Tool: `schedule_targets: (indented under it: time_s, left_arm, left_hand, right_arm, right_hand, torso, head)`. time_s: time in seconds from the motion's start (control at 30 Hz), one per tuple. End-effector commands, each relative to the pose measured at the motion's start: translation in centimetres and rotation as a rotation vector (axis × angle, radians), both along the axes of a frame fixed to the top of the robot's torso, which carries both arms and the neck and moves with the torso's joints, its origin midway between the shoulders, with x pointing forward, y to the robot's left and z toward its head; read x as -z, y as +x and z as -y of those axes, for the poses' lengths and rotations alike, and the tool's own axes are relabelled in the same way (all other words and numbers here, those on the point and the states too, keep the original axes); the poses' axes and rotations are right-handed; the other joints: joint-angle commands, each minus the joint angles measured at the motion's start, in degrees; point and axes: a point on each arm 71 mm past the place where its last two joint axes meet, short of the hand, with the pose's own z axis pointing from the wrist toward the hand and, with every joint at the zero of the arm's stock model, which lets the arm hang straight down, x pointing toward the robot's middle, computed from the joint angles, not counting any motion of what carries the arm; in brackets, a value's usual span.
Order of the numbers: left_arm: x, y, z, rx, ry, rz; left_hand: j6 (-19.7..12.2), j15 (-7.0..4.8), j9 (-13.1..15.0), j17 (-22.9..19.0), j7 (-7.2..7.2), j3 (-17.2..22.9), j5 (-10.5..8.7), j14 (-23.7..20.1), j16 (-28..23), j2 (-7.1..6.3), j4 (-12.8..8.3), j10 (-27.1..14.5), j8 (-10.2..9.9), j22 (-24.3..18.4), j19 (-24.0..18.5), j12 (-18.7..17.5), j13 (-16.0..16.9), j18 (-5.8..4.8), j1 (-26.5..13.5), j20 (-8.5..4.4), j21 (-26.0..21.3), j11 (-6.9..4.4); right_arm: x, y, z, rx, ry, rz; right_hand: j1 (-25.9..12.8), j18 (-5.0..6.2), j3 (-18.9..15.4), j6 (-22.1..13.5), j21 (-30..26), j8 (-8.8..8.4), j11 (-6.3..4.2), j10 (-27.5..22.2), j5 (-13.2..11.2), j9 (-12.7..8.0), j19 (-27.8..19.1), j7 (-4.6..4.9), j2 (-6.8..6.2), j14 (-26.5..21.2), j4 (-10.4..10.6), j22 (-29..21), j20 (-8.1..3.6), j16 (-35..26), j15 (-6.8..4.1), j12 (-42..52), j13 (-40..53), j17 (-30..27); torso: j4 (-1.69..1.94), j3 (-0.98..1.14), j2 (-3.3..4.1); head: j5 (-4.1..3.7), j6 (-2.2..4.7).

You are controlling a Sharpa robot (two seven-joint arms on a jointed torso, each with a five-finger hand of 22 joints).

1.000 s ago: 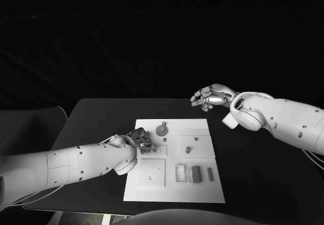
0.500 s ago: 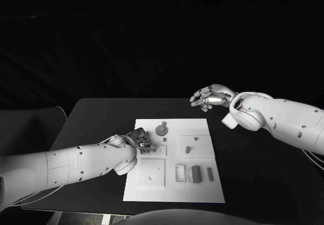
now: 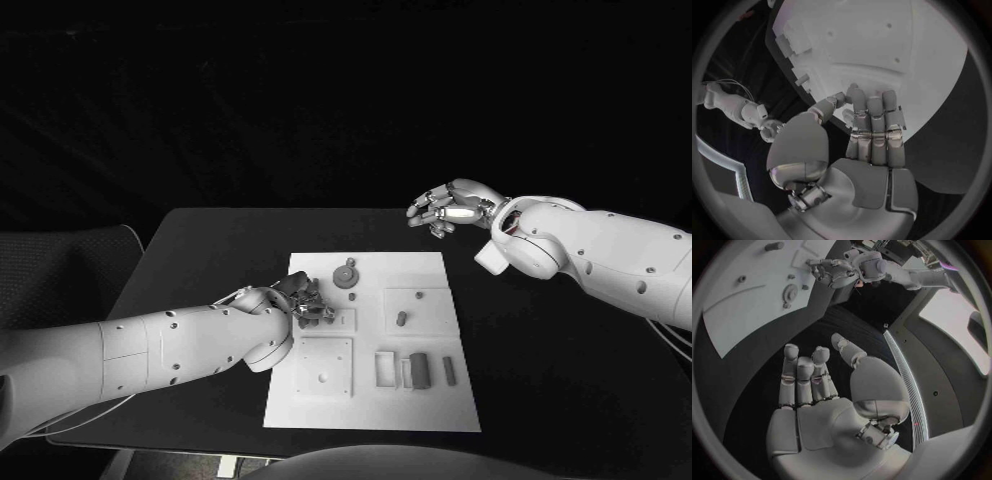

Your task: Assemble the parts on the task board

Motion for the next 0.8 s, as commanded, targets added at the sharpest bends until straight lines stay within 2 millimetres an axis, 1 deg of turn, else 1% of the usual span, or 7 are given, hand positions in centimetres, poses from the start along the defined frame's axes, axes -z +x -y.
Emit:
schedule_targets:
  time_s: [0.03,0.13,0.3,0.47,0.6,0.8]
  left_arm:
    - [0.04,-0.08,0.33,0.015,0.007,-0.007]
    - [0.04,-0.08,0.33,0.014,0.008,-0.007]
    - [0.05,-0.10,0.36,0.017,0.008,-0.011]
    - [0.10,-0.13,0.42,0.023,0.010,-0.018]
    - [0.09,-0.12,0.36,0.016,0.012,-0.017]
    - [0.09,-0.08,0.31,0.003,0.015,-0.016]
  left_hand:
    - [3.91,-0.32,0.16,-0.41,-3.53,-0.19,2.08,-0.10,0.74,0.85,-0.47,-0.64,0.41,1.33,0.36,0.62,0.15,0.31,0.41,-0.04,0.46,-1.09]
    - [4.16,-0.46,0.30,-0.81,-3.69,-0.29,3.23,-0.02,1.56,1.21,-0.83,-0.53,0.82,1.35,0.57,1.27,0.28,0.33,0.42,-0.17,0.94,-1.25]
    - [4.55,-0.62,0.50,-1.21,-3.93,-0.37,4.09,0.13,2.62,1.60,-1.09,-0.31,1.37,1.39,0.84,2.11,0.46,0.36,0.34,-0.34,1.59,-1.46]
    - [4.68,-0.64,0.57,-1.44,-4.01,-0.45,4.39,0.11,3.09,1.84,-1.05,-0.27,1.61,1.40,0.87,2.48,0.52,0.35,0.09,-0.38,1.91,-1.51]
    - [4.76,-0.63,0.59,-1.58,-4.07,-0.43,4.59,0.08,3.31,2.08,-1.01,-0.25,1.72,1.39,0.82,2.64,0.52,0.36,-0.02,-0.40,2.05,-1.51]
    - [5.09,-0.68,0.68,-1.89,-4.25,-0.44,4.76,0.18,4.04,3.05,-1.23,-0.03,2.10,1.42,0.87,3.18,0.58,0.43,-0.08,-0.47,2.56,-1.62]
  right_arm:
    - [0.06,-0.10,-0.14,-0.014,-0.004,-0.003]
    - [0.06,-0.10,-0.14,-0.015,-0.004,-0.003]
    - [0.07,-0.11,-0.16,-0.015,-0.005,-0.004]
    - [0.12,-0.11,-0.15,-0.016,-0.007,-0.010]
    - [0.13,-0.13,-0.19,-0.017,-0.007,-0.010]
    - [0.13,-0.13,-0.18,-0.016,-0.007,-0.009]
  right_hand:
    - [0.29,0.81,-0.28,2.63,-0.25,-0.28,1.88,-9.44,-0.04,-0.09,0.26,2.03,0.45,-0.33,0.02,0.28,0.06,-0.31,-0.10,-0.31,-0.06,-0.05]
    - [0.29,0.81,-0.29,2.63,-0.26,-0.29,1.88,-9.44,-0.04,-0.10,0.26,2.04,0.45,-0.33,0.01,0.28,0.06,-0.31,-0.10,-0.31,-0.07,-0.06]
    - [0.28,0.81,-0.30,2.63,-0.27,-0.31,1.88,-9.44,-0.05,-0.11,0.25,2.04,0.46,-0.33,0.02,0.29,0.07,-0.31,-0.10,-0.32,-0.09,-0.06]
    - [0.18,0.81,-0.33,2.63,-0.29,-0.36,1.89,-9.43,-0.06,-0.14,0.25,2.06,0.52,-0.33,0.08,0.29,0.09,-0.32,-0.09,-0.32,-0.13,-0.08]
    - [0.07,0.81,-0.36,2.64,-0.31,-0.39,1.90,-9.42,-0.07,-0.17,0.25,2.07,0.57,-0.34,0.13,0.29,0.10,-0.33,-0.08,-0.32,-0.16,-0.09]
    - [0.03,0.81,-0.36,2.64,-0.33,-0.42,1.91,-9.42,-0.06,-0.19,0.24,2.07,0.62,-0.35,0.14,0.29,0.11,-0.34,-0.08,-0.32,-0.18,-0.10]
  torso:
    - [0.00,-0.01,0.02]
    - [-0.01,-0.02,0.05]
    - [-0.02,-0.01,0.06]
    - [-0.01,-0.03,0.08]
    - [-0.01,-0.04,0.09]
    - [0.01,-0.04,0.10]
  head:
    - [0.03,-0.03]
    - [0.07,-0.08]
    - [0.03,-0.09]
    - [-0.01,-0.15]
    - [-0.03,-0.06]
    - [-0.01,0.02]
